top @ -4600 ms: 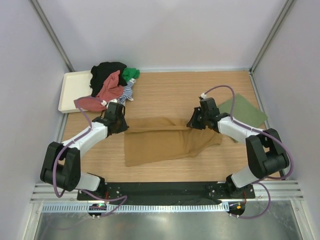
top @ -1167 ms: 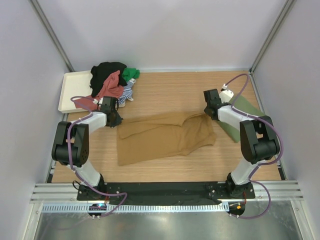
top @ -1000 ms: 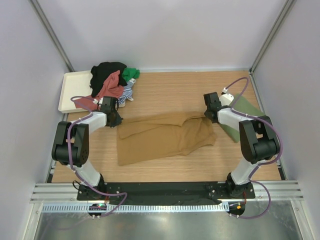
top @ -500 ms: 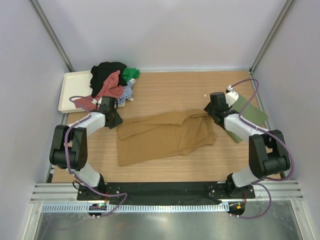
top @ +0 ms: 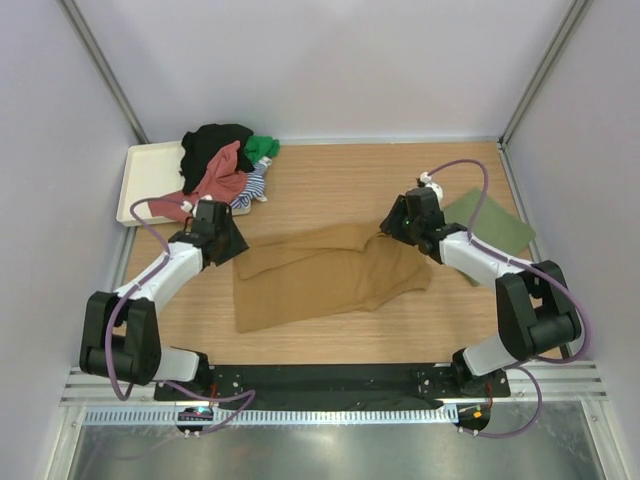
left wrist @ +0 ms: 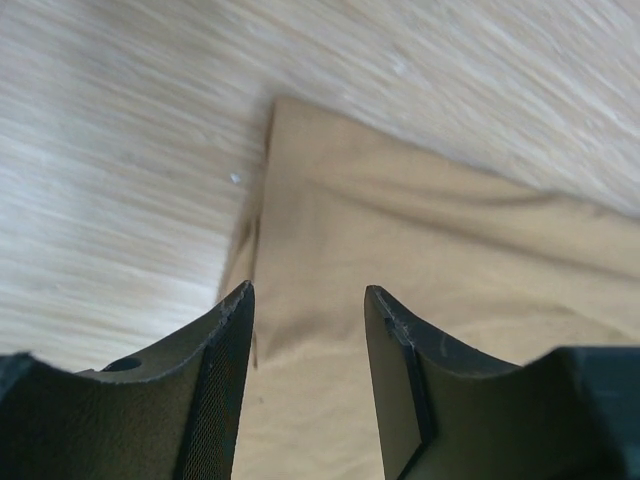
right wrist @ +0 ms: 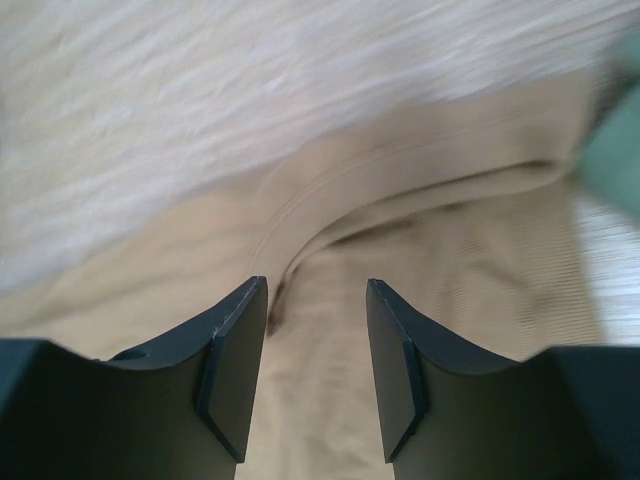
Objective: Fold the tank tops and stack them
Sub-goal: Fold the tank top
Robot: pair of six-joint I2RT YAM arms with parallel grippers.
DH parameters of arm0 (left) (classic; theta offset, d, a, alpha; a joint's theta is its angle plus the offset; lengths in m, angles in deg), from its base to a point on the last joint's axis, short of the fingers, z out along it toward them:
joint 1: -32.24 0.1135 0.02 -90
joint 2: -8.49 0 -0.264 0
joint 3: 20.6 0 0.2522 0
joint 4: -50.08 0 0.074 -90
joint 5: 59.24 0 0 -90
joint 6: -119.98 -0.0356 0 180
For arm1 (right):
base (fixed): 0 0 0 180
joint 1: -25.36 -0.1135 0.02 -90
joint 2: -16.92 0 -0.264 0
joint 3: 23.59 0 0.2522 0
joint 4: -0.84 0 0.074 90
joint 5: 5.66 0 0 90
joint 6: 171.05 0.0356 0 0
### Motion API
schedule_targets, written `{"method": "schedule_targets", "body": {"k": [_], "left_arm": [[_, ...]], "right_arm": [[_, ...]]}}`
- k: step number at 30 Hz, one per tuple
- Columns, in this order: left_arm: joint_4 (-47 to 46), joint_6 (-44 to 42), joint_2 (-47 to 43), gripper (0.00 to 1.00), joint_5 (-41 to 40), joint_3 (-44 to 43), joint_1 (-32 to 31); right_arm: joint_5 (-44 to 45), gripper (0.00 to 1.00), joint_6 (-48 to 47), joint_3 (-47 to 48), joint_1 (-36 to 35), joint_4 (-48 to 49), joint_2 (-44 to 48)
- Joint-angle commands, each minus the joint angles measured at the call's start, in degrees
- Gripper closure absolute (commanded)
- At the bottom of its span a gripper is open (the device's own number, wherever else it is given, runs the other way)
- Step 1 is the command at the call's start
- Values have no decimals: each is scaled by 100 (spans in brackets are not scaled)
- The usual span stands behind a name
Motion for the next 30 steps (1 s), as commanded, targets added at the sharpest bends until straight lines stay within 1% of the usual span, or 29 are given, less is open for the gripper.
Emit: {"method": "schedule_targets", "body": {"k": [1,3,4,7,16,20,21,24,25,26,29,30], "left_arm": [[148,121,-430,50,340,252,-193],[157,183,-536,50,506,419,-298],[166,200,-562,51,542,472,-316],[157,236,-624,52,595,639,-378],[26,139,-388,53,525,754,-387],[8,121,-282,53,499,710,-387],[8,113,-264,53,490,701,-387],[-10,95,-194,54,429,674,-387],[-1,78,-176,54,402,674,-387],[-1,77,-132,54,385,674,-378],[-10,69,-80,58,358,674,-387],[-10,60,-88,60,341,674,-387]], "right_arm": [[-736,50,-195,21,-212,174,-127],[-931,50,-195,-23,-291,254,-206],[-1140,50,-186,-41,-300,280,-311],[-1397,50,-142,-68,-414,570,-496],[-1626,50,-124,-41,-599,957,-1032],[-1714,55,-124,-68,-608,1054,-1129],[-1766,63,-124,-76,-617,1080,-1129],[-1863,76,-142,-94,-617,1203,-1182],[-1889,79,-159,-94,-617,1230,-1191],[-1916,87,-177,-103,-617,1247,-1208],[-2039,95,-186,-173,-634,1440,-1226],[-2048,96,-194,-182,-643,1458,-1226]]}}
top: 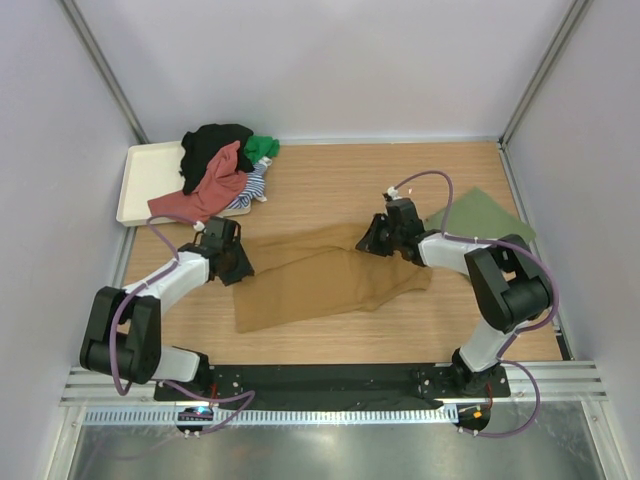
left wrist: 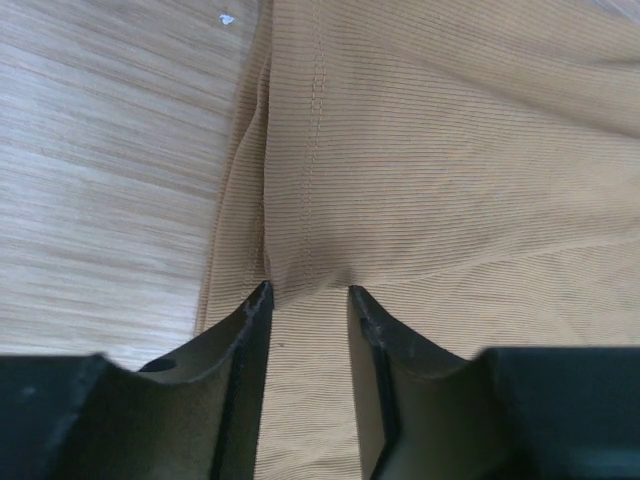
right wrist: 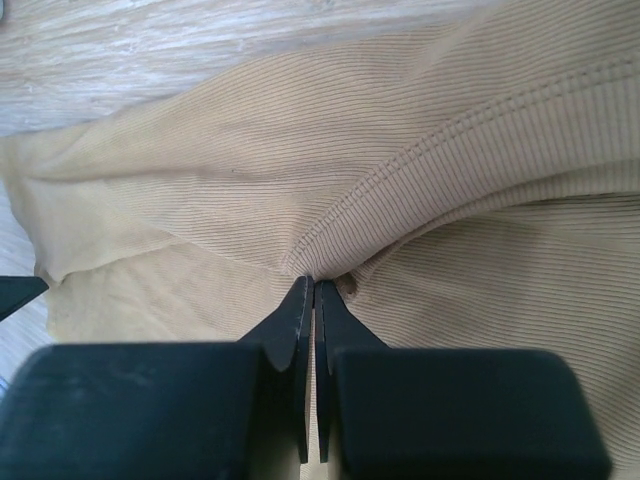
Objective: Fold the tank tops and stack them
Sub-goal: Fold the tank top
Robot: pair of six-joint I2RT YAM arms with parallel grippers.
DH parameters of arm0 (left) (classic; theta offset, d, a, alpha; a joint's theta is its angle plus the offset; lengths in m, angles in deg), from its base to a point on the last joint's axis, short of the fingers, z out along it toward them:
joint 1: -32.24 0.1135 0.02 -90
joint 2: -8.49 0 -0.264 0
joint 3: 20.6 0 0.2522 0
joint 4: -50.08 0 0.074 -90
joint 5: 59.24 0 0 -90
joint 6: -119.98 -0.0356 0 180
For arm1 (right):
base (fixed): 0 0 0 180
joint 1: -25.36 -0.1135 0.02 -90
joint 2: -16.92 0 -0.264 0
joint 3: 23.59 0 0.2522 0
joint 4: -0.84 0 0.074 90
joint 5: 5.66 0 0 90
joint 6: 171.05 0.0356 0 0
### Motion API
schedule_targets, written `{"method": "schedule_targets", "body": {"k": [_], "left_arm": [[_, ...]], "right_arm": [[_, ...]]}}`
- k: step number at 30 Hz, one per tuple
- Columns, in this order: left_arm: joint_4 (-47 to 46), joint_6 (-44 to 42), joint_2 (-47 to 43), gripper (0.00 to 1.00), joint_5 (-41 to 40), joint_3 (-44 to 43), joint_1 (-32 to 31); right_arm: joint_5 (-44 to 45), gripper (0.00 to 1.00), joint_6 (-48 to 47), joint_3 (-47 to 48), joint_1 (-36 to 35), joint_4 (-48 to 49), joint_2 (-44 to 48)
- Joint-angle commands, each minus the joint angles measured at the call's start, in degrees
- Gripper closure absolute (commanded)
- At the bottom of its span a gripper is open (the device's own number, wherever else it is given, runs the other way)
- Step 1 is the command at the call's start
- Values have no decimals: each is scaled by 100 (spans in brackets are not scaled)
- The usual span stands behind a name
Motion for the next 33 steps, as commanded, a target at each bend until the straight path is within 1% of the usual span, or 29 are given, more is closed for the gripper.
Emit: {"method": "schedule_targets", "body": {"k": [1,3,4,6,8,9,13,19,27,33], "left_arm": [[-124,-56,17,64,-127,-104,-17],[-80,-82,-27,70,-267,-112,-17],[-53,-100,-36,75,-329,-139,-17],[43,-161,-45,80,-530,-183,-17],[96,-249,-36,91,-654,-244,-17],[175,-267,-53,100,-742,-305,-17],[307,-206,-316,100,-891,-359,-17],[386,5,-756,100,-1050,-236,35],[299,137,-1046,100,-1041,72,185],[167,181,-1064,100,-1006,327,396]], "right_arm": [[-205,97,-92,-66,-51,440,-20],[-240,98,-101,-75,-68,484,-11],[-258,98,-101,-110,-77,510,15],[-258,99,-101,-145,-77,589,33],[-258,99,-101,-180,-86,607,77],[-258,99,-101,-180,-86,616,86],[-311,99,-101,-198,-95,554,209],[-232,99,-92,-347,-139,405,665],[-161,99,-74,-716,-244,378,1122],[-21,98,-74,-865,-271,212,1123]]}}
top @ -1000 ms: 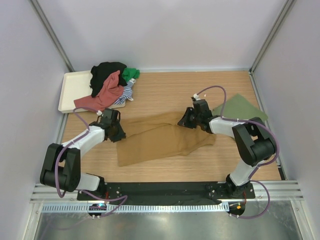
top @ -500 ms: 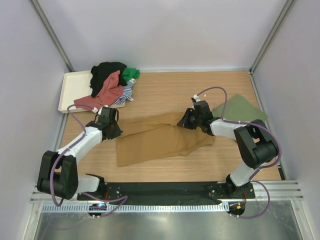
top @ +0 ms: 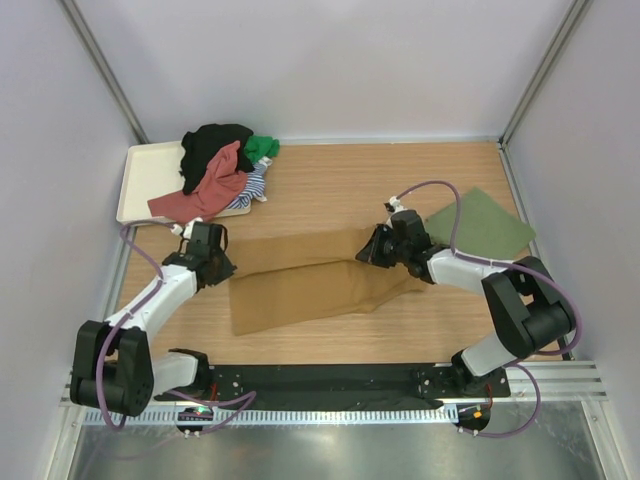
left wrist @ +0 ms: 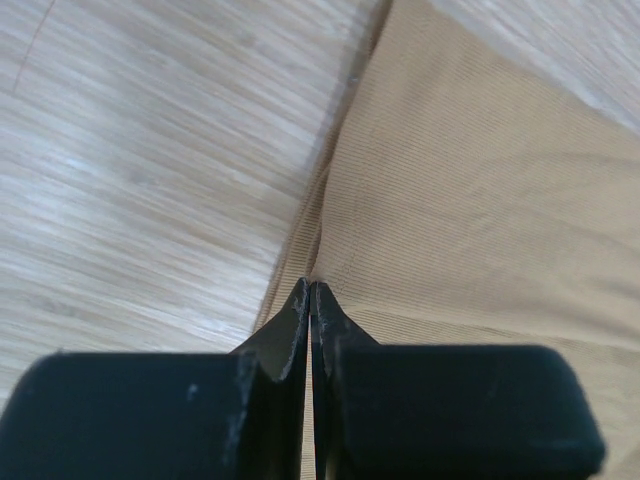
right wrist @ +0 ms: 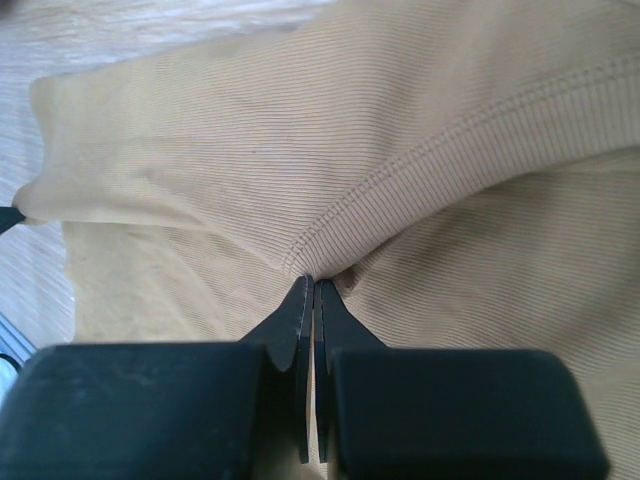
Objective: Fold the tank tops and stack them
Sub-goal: Fold the tank top
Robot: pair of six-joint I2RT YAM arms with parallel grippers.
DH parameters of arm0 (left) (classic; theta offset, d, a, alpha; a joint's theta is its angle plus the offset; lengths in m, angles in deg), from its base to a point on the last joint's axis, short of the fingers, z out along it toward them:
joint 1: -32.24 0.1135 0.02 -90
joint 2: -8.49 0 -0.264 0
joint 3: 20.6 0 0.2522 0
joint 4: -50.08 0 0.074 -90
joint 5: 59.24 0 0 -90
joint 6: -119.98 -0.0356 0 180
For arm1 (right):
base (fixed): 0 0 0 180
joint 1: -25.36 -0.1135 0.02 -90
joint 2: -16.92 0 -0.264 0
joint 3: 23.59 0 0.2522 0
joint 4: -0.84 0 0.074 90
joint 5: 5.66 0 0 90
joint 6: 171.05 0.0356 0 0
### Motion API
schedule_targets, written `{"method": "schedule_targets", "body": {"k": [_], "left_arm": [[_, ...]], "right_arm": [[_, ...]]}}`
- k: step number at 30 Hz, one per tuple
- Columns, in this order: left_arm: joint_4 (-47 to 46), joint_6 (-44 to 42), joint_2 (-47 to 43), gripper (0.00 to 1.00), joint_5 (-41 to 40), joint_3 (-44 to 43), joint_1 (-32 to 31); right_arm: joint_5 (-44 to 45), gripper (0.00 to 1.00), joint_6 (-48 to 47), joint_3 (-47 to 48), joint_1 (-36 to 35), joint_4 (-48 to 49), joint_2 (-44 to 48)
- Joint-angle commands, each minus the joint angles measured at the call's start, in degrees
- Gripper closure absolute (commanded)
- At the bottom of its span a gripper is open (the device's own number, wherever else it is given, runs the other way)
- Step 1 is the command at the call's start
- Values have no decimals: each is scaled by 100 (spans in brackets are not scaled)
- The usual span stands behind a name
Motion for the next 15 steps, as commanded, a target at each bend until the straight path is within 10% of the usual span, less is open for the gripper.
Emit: {"method": "schedule_targets", "body": {"k": [1,10,15], "left_arm": [[-222,59,-57,100,-104,143,164],[-390,76,154,96,-68,328,243],[-390,120,277,78,124,311,243]], "right_arm": [[163,97,-66,-81,-45,0,96],[251,89,-74,15,-72,-168,-502],[400,81,-74,-81,-89,-115,-458]]}}
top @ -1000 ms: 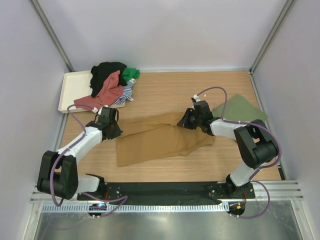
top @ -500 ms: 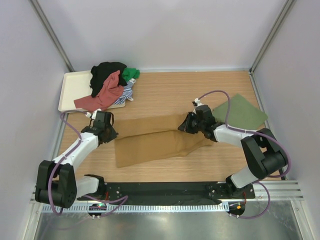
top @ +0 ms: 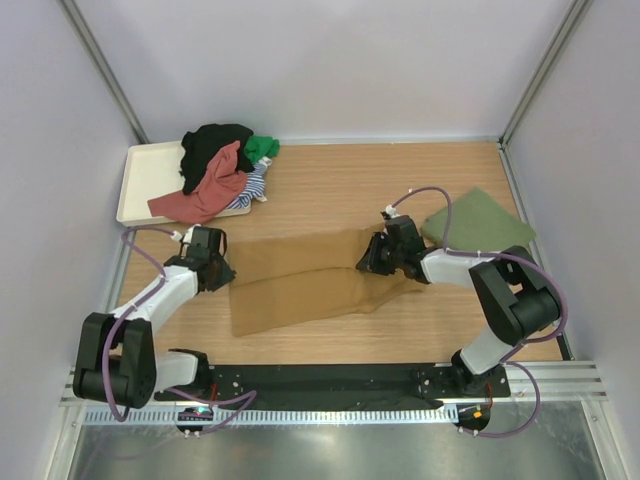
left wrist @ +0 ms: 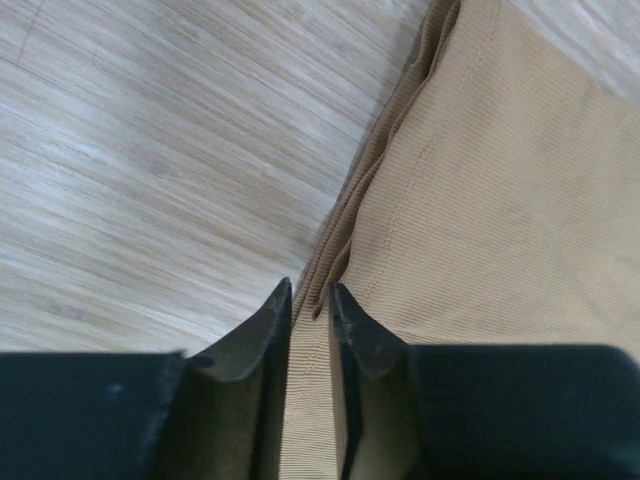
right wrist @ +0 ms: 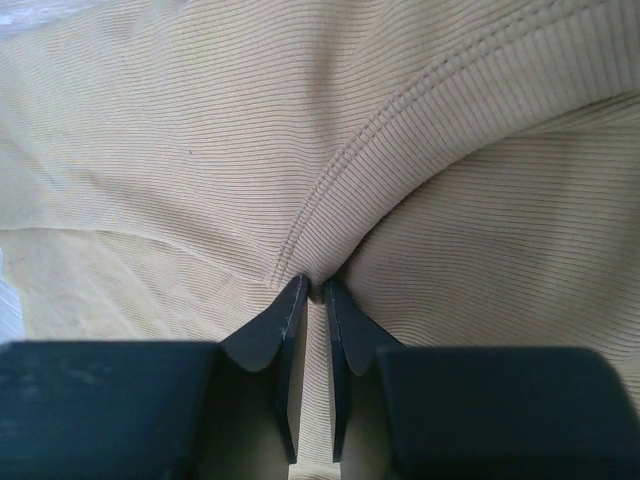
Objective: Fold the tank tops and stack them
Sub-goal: Fold the tank top
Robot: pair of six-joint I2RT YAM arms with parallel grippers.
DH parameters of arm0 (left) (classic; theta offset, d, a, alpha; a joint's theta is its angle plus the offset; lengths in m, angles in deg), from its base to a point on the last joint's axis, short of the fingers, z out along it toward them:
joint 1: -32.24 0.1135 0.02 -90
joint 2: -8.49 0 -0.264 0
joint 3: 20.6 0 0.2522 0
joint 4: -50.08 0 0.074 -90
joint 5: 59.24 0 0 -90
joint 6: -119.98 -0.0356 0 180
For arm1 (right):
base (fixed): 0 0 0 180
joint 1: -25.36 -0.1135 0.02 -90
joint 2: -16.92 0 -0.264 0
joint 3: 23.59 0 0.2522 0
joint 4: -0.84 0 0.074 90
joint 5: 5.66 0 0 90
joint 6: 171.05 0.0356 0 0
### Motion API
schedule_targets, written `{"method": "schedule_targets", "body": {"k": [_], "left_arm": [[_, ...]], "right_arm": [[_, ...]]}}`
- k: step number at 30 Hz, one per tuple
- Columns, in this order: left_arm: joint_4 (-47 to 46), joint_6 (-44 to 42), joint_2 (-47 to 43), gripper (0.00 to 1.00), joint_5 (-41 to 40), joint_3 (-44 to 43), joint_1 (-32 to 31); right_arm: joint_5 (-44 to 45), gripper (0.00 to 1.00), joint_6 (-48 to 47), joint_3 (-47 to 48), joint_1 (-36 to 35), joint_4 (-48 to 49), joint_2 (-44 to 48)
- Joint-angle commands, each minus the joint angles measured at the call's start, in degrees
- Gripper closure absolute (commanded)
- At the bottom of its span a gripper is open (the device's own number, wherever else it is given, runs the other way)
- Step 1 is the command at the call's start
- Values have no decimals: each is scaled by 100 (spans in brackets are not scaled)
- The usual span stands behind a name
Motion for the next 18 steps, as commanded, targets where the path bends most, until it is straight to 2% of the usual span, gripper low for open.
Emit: {"method": "schedule_targets", "body": {"k": [1,2,5,9,12,13,15,16,18], "left_arm": [[-174,72,65,75,144,7,38],[-174,81,39,67,171,16,38],[-156,134,-198,53,233,77,38],[63,143,-470,41,259,42,38],[257,143,-690,16,251,7,38],[327,160,-751,3,233,-37,38],[529,160,-989,1,347,-72,38],[582,152,-1085,1,408,-107,38],[757,152,-1384,1,662,-99,29]], "right_arm": [[265,80,-85,-18,-33,-10,53],[282,78,-85,-27,-41,-10,53],[378,72,-120,-97,-41,-1,167],[572,68,-147,-185,-33,-10,334],[678,66,-138,-246,-41,-1,492],[721,63,-147,-316,-41,-1,588],[809,57,-164,-439,-41,104,817],[836,51,-164,-588,-41,156,1105],[941,46,-129,-720,-41,201,1388]]}}
